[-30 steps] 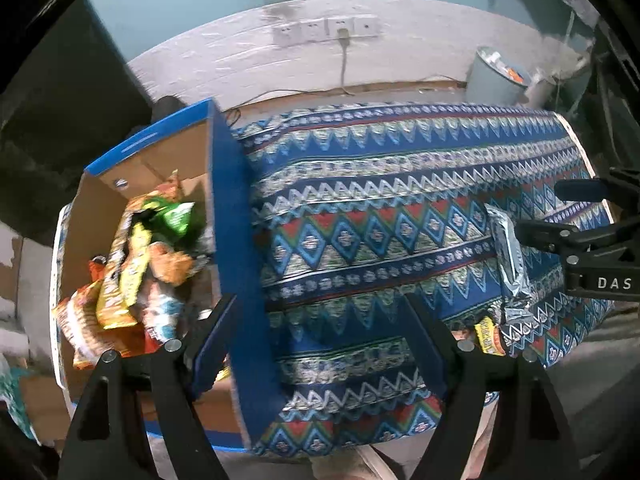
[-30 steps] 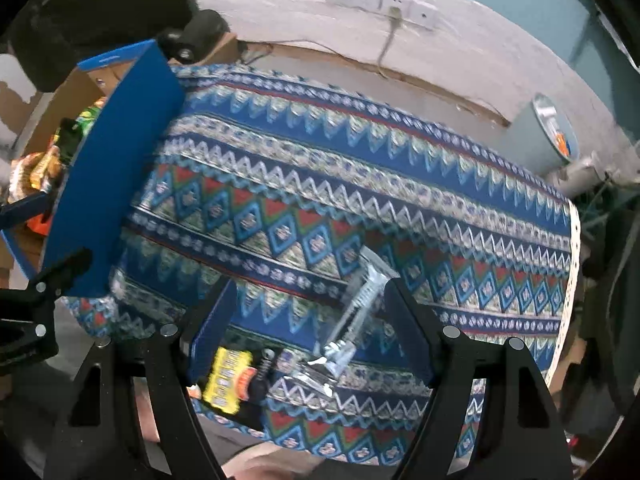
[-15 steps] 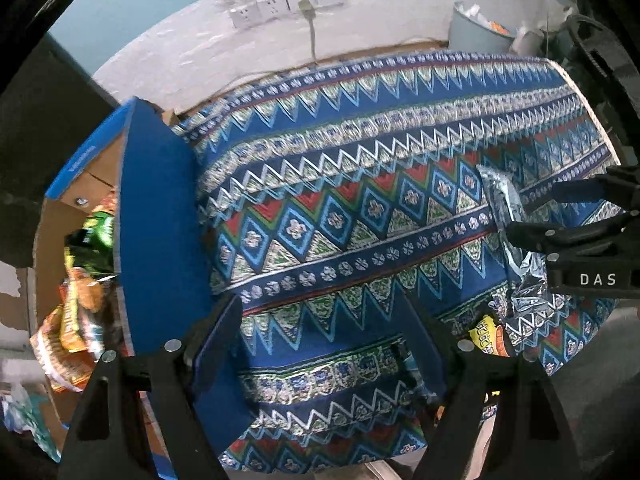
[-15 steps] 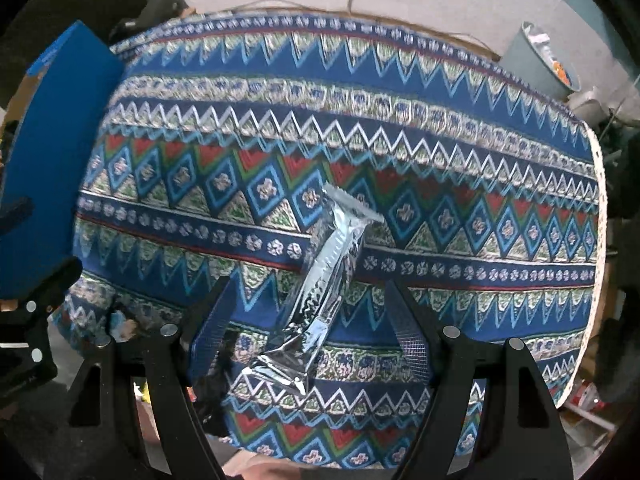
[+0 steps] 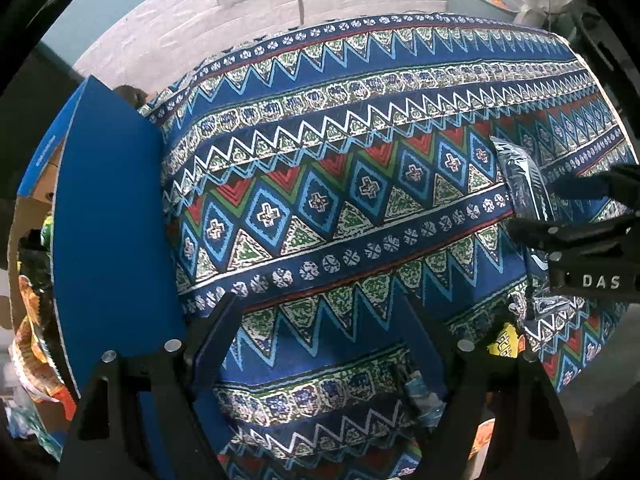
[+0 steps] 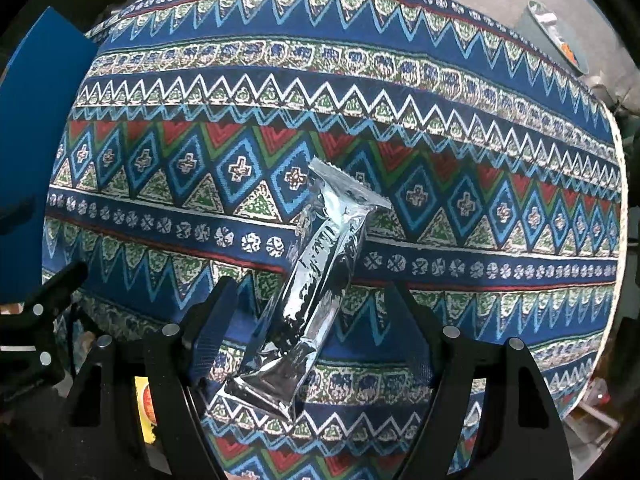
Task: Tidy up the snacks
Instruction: 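Grasp the silver foil pack with right tool while left tool grasps black cartoon bag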
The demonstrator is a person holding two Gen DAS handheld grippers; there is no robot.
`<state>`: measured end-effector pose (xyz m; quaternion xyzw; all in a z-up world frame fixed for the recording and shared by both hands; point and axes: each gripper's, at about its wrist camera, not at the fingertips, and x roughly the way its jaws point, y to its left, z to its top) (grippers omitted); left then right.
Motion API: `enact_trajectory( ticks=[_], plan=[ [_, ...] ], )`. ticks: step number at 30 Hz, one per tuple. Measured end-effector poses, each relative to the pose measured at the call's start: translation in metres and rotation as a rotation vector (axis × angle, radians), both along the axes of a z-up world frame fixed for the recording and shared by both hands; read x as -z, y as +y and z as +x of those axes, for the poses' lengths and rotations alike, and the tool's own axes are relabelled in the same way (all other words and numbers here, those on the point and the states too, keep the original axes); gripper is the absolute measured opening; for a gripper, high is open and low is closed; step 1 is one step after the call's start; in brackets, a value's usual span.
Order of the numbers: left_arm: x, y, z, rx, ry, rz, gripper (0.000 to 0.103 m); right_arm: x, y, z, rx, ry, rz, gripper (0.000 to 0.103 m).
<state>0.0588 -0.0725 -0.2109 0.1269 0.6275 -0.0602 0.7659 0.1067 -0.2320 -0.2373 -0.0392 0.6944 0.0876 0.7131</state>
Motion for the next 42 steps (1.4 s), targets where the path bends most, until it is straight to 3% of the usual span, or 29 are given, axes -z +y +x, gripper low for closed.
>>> enact_trajectory(
  ticks=[6, 8, 10, 19, 29, 33, 36, 42],
  plan=[
    [-0.001, -0.005, -0.002, -0.007, 0.030, -0.032, 0.081, 0.015, 0.001, -0.012, -0.034, 0.012, -0.015, 0.052],
    [-0.003, -0.008, -0.005, 0.002, 0.023, -0.026, 0.081, 0.016, 0.004, -0.020, -0.058, 0.011, -0.018, 0.035],
    [-0.006, -0.010, -0.009, 0.006, 0.021, -0.025, 0.081, 0.014, 0.005, -0.028, -0.086, 0.007, -0.037, 0.028],
    [-0.021, -0.028, -0.030, -0.001, 0.063, -0.071, 0.082, -0.011, 0.006, -0.064, -0.186, -0.041, -0.104, 0.028],
    [-0.024, -0.029, -0.047, -0.137, 0.165, -0.219, 0.082, -0.032, -0.021, -0.083, -0.180, -0.052, -0.125, 0.028],
    [-0.010, -0.037, -0.051, -0.157, 0.203, -0.210, 0.082, -0.033, -0.024, -0.087, -0.185, -0.049, -0.127, 0.028],
    [-0.002, -0.045, -0.052, -0.148, 0.192, -0.186, 0.089, -0.031, -0.031, -0.090, -0.182, -0.046, -0.127, 0.028],
    [0.014, -0.056, -0.054, -0.113, 0.199, -0.178, 0.090, -0.022, -0.037, -0.099, -0.177, -0.033, -0.124, 0.028]
  ],
)
